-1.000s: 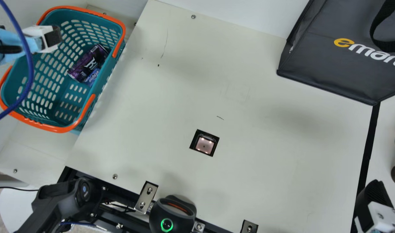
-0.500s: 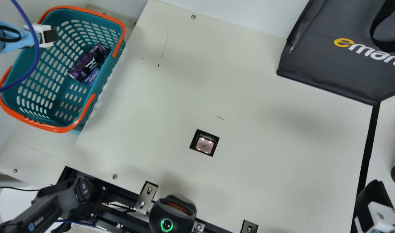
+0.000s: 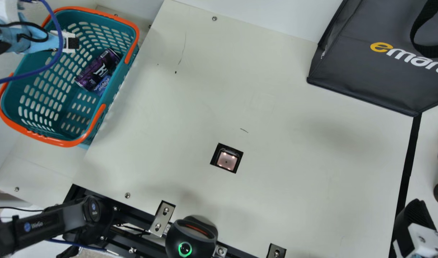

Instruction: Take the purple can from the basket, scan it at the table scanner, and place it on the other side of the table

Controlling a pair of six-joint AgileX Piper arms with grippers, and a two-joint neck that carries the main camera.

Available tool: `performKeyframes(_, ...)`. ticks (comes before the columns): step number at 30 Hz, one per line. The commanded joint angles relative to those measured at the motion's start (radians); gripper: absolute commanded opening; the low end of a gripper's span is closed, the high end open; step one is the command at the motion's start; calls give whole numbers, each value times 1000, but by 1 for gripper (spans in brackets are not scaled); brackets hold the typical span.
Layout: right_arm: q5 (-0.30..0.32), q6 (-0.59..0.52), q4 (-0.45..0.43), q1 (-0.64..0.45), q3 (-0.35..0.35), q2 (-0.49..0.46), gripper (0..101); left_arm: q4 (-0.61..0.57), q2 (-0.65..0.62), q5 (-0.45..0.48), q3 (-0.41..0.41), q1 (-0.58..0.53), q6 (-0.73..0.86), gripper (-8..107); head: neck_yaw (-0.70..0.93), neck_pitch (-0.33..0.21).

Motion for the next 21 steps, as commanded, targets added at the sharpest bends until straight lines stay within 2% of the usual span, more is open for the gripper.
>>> performKeyframes(1,0,0,0,0,0,0,95,4,42,-4,-6,0,14,90,2,-27)
performKeyframes(21,0,0,0,0,0,0,95,2,345,-60,-73,2,204,90,2,-27)
